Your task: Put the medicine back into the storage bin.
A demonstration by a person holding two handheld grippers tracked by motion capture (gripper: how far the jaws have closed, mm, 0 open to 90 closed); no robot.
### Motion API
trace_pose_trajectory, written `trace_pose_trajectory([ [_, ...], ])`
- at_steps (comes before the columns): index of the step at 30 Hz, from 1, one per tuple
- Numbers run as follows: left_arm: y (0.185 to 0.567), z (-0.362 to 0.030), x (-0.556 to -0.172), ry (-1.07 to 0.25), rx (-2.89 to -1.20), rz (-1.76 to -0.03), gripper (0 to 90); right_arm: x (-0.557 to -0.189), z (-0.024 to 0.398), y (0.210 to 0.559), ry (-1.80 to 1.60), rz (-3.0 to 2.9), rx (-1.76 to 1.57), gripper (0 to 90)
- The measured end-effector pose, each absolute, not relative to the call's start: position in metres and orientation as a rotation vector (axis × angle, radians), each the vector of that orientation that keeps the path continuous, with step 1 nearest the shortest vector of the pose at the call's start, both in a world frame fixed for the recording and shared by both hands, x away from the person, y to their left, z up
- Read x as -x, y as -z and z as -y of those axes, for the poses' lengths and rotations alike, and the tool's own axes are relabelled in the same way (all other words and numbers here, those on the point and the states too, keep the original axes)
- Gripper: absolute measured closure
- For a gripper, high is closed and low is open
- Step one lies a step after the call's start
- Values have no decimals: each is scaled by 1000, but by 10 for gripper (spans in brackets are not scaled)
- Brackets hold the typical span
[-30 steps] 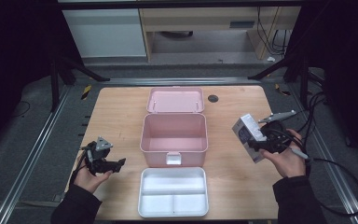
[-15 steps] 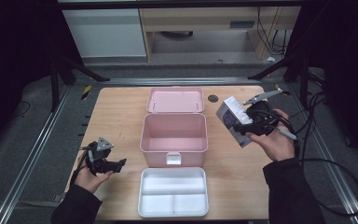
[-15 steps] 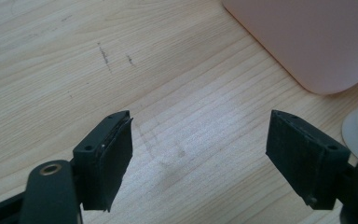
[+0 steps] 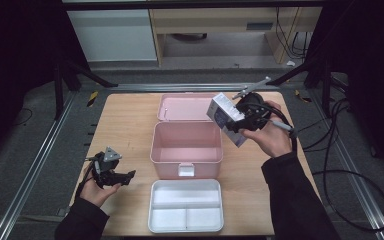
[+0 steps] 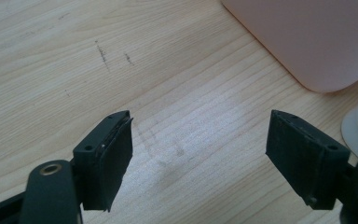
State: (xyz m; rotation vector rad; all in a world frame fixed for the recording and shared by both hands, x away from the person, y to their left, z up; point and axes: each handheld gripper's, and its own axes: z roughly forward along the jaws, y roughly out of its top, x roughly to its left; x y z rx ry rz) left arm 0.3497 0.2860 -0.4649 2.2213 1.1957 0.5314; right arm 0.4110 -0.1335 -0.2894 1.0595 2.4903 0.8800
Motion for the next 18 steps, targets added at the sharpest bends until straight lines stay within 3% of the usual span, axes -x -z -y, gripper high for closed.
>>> trace_pose_trajectory([
  [18, 466, -285, -350, -532, -2233, -1186, 224, -437, 61, 318, -888, -2615, -915, 563],
])
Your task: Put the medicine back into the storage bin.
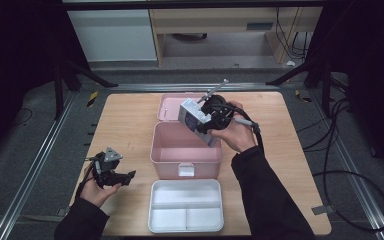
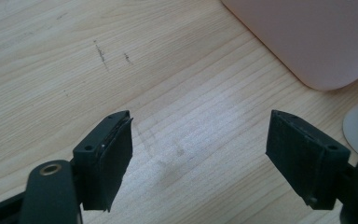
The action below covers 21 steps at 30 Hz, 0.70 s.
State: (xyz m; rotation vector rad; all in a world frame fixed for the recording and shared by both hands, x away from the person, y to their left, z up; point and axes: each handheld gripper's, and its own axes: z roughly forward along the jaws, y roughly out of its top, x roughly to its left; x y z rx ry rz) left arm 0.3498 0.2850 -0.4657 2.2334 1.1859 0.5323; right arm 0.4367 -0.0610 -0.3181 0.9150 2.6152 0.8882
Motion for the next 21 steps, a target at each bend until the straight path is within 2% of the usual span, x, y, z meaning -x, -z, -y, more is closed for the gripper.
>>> trace_pose_trajectory([
  [21, 466, -284, -349, -534, -2245, -1179, 225, -446, 26, 383, -759, -2778, -875, 558],
])
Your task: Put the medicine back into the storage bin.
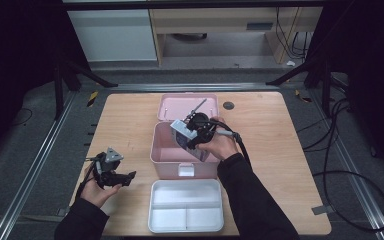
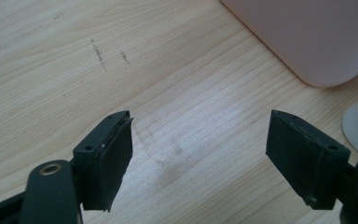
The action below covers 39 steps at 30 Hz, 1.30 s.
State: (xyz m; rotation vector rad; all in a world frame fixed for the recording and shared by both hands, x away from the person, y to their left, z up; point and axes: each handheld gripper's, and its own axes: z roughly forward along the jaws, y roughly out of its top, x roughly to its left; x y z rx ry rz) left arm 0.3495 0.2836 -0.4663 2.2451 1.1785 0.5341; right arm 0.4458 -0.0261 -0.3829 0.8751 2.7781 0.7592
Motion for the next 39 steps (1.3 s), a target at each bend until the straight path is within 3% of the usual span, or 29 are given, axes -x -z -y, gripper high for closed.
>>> trace_pose_trajectory([
  [10, 467, -283, -349, -533, -2248, -1175, 226, -448, 22, 403, -688, -2823, -866, 548],
  [14, 467, -283, -349, -532, -2251, -1173, 225, -447, 22, 403, -735, -2821, -875, 495],
  [27, 461, -283, -348, -523, -2237, -1153, 270, -428, 45, 361, -944, -2645, -842, 470],
  [39, 444, -269, -338, -489, -2292, -984, 367, -389, 101, 332, -1023, -2508, -832, 446],
])
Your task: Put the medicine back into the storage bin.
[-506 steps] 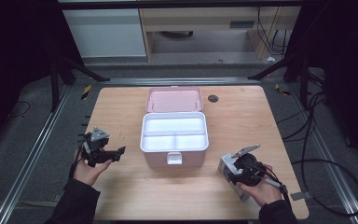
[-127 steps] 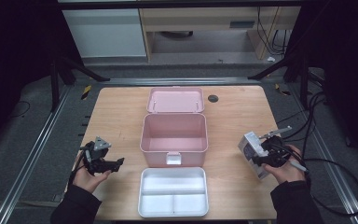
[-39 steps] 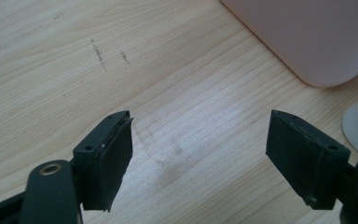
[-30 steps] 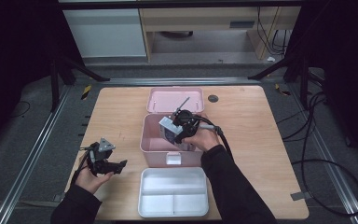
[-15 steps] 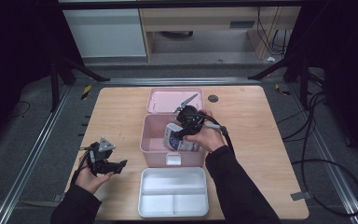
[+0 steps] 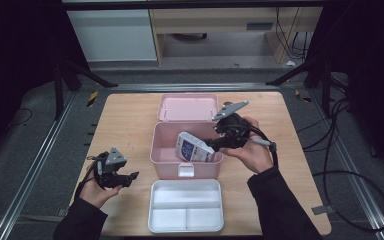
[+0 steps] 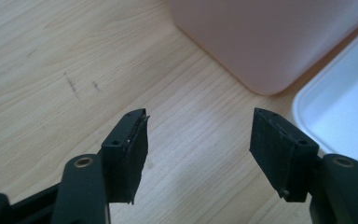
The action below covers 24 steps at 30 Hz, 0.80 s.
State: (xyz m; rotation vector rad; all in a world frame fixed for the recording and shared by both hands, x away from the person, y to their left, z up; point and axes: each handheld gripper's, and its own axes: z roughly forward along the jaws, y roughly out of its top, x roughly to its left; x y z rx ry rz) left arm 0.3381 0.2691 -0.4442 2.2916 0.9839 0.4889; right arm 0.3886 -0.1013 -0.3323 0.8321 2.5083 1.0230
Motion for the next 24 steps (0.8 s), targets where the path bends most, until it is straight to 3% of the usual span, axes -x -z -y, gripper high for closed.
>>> trace_pose_trajectory([
  [11, 438, -247, -326, -393, -2354, -814, 384, -351, 142, 358, -1019, -2509, -843, 421],
  [24, 443, -225, -313, -280, -2505, -637, 480, -328, 145, 404, -992, -2655, -719, 440],
])
